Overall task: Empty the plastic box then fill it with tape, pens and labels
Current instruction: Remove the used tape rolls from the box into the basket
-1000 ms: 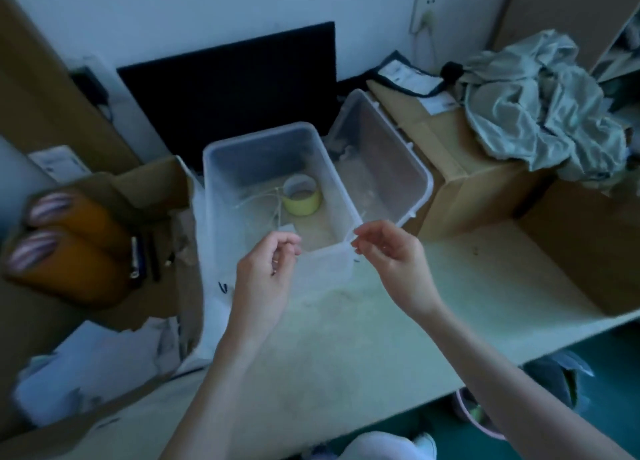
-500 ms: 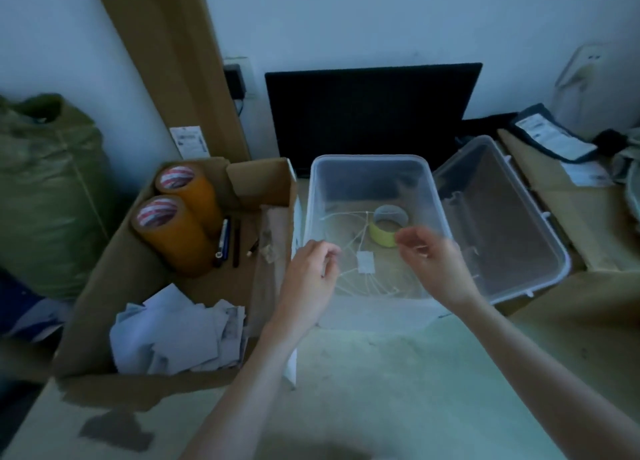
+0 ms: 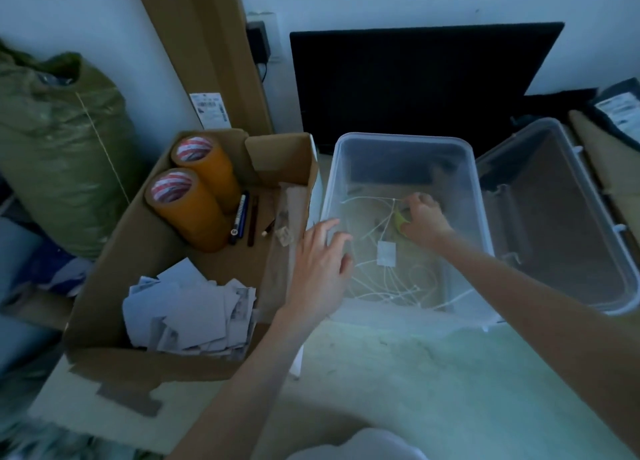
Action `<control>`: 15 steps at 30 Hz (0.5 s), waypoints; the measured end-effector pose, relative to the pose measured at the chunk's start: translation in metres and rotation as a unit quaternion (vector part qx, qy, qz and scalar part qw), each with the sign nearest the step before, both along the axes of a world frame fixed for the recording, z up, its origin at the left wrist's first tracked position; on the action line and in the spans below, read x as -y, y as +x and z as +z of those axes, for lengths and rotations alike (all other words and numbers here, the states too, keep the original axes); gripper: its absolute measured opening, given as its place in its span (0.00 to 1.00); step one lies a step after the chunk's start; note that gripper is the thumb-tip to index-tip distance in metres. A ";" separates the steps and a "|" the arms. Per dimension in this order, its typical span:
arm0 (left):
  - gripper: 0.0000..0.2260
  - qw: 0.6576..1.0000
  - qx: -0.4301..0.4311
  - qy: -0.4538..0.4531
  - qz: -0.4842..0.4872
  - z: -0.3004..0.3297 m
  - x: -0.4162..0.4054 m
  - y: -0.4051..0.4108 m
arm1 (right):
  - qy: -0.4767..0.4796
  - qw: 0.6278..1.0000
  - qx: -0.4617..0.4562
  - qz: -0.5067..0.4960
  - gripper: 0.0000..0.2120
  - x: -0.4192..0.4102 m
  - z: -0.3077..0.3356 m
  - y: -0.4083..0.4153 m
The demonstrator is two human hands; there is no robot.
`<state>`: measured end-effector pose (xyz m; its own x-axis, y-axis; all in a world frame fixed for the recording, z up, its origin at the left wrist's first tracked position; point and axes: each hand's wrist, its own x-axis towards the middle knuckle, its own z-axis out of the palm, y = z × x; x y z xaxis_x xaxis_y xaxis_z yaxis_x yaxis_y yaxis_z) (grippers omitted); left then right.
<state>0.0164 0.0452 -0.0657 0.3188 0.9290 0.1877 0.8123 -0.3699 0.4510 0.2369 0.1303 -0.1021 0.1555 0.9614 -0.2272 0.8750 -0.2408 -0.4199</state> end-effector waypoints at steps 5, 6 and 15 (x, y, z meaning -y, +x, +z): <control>0.11 1.000 -0.007 0.008 -0.004 -0.005 -0.002 0.001 | -0.078 0.996 0.041 -0.008 0.28 -0.019 -0.029 0.003; 0.11 1.000 -0.004 0.005 -0.003 -0.006 -0.003 0.001 | -0.081 0.996 0.045 -0.014 0.28 -0.021 -0.034 0.002; 0.09 0.999 0.037 0.001 0.011 -0.010 -0.002 0.002 | -0.095 0.989 0.109 -0.021 0.17 -0.021 -0.046 0.007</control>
<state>0.0179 0.0472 -0.0760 0.2826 0.9354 0.2124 0.7845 -0.3528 0.5100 0.2442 0.1511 -0.1484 0.2603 0.8959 -0.3600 0.9269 -0.3363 -0.1666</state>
